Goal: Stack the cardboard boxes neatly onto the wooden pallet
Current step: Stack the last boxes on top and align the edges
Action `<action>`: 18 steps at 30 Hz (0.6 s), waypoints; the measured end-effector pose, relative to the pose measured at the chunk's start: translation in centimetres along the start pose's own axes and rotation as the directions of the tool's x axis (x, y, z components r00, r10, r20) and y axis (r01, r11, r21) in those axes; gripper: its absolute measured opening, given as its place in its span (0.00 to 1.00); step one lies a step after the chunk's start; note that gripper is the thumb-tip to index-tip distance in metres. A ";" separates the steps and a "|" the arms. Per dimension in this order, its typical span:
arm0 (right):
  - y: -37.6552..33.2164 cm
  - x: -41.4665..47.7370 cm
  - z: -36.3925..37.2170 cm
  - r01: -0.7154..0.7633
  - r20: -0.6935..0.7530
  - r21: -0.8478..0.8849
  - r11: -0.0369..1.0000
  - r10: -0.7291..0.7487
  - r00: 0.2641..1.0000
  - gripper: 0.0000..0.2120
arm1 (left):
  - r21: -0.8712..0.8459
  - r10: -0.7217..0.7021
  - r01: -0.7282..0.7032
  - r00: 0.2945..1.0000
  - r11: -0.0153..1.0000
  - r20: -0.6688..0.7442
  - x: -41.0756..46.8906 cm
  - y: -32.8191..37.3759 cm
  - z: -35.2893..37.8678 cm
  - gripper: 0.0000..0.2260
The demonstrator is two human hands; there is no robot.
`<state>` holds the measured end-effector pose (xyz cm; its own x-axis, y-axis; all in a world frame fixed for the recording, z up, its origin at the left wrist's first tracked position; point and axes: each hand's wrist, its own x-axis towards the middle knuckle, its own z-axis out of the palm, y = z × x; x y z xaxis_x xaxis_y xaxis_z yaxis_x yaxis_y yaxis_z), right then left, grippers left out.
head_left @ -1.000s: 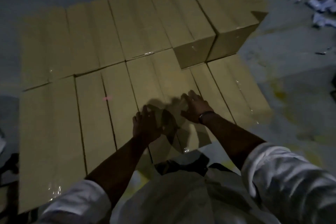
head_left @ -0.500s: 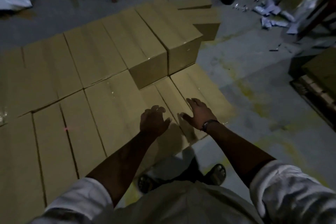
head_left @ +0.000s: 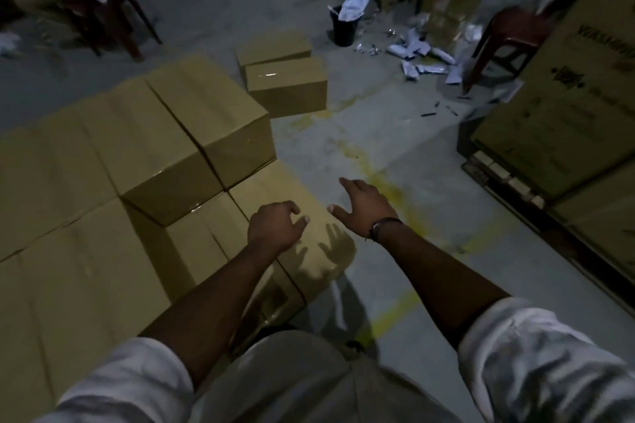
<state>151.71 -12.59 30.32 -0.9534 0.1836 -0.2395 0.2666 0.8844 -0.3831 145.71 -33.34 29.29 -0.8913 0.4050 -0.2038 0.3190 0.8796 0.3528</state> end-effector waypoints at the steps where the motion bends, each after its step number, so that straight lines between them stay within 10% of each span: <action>1: 1.1 0.3 -0.6 -0.007 -0.004 0.000 1.000 0.007 1.000 0.38 | -0.003 0.003 -0.003 1.000 1.000 0.005 0.7 1.0 0.2 0.19; 18: 16.8 22.5 -9.2 0.098 0.119 -0.132 0.986 -0.082 0.990 0.37 | -0.122 -0.085 0.086 0.996 0.989 0.009 26.7 11.0 5.5 0.19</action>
<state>133.41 10.35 26.73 -0.9484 0.0582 -0.3116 0.1512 0.9470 -0.2834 127.18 -11.53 22.74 -0.9123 0.3307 -0.2414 0.1996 0.8740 0.4431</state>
